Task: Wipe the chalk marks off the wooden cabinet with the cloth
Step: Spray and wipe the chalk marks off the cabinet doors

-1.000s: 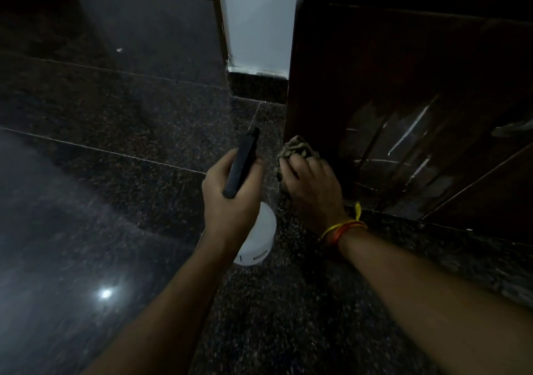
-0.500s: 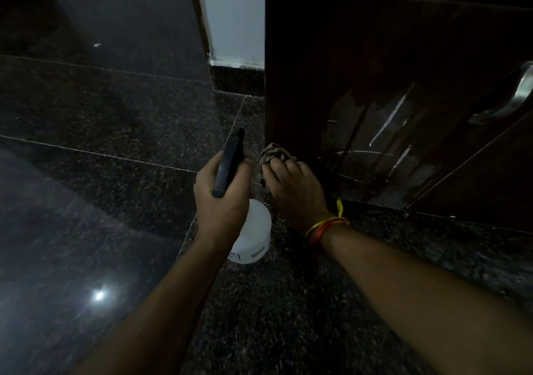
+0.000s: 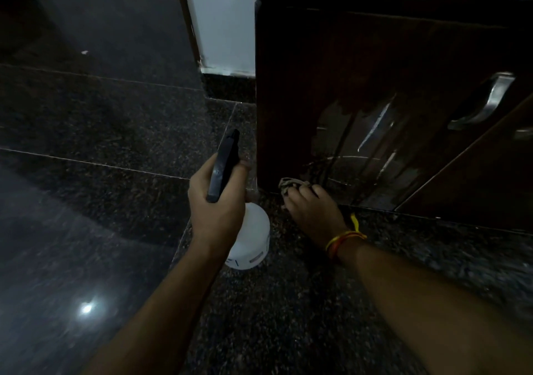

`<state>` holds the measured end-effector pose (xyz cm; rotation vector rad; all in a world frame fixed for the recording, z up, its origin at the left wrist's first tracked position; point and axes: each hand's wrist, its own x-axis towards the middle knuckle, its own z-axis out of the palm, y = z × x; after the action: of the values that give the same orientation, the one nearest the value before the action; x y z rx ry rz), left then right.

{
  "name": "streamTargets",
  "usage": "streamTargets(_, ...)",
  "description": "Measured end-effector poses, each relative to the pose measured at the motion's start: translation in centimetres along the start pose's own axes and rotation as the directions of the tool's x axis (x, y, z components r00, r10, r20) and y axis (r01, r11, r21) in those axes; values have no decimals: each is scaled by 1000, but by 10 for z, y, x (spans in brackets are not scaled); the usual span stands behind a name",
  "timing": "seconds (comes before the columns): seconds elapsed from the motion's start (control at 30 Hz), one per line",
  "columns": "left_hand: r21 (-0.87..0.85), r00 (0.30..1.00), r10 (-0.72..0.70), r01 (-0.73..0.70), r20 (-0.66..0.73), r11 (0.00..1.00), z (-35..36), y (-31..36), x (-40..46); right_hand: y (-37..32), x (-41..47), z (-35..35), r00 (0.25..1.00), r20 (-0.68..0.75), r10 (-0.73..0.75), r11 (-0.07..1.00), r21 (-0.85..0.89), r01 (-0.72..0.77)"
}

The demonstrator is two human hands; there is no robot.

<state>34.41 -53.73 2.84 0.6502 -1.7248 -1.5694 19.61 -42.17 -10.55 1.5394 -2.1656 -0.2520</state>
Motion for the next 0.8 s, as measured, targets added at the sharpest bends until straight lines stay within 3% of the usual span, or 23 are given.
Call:
streamTargets(0.13, -17, 1000, 5, -5, 26, 1000, 1, 5, -2, 23, -28, -6, 990, 36, 139, 988, 56, -141)
streamTargets(0.3, -17, 996, 44, -43, 73, 999, 6, 8, -6, 21, -18, -28, 932, -79, 354, 918, 223, -329)
streamTargets(0.37, -12, 996, 51, -50, 74, 999, 8, 10, -4, 21, -1, -49, 879, -165, 447, 871, 302, -387)
streamTargets(0.47, -9, 997, 53, -53, 62, 999, 16, 14, -1, 29, 17, -81, 740, -327, 588, 792, 418, -445)
streamTargets(0.57, -18, 994, 76, -75, 81, 997, 24, 17, -2, 32, 23, -95, 624, -382, 682, 724, 475, -500)
streamTargets(0.63, -26, 993, 73, -70, 92, 997, 27, 16, -4, 30, 20, -90, 629, -360, 689, 719, 449, -530)
streamTargets(0.8, -24, 992, 58, -56, 115, 998, 33, 12, -11, 18, 3, -70, 750, -175, 638, 735, 426, -527)
